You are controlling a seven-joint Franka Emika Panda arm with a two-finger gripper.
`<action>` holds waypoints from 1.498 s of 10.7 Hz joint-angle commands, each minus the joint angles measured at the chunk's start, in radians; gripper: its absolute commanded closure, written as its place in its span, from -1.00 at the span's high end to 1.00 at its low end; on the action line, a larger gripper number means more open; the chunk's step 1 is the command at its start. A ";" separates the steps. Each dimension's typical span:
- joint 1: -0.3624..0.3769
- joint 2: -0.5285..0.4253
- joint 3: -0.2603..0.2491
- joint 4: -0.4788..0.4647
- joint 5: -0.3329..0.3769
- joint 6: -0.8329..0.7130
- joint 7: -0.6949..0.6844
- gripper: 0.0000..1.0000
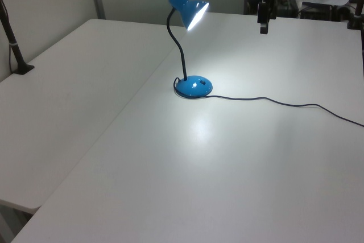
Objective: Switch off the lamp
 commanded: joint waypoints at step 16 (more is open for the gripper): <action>0.002 0.003 0.001 -0.009 0.025 -0.008 -0.109 -1.00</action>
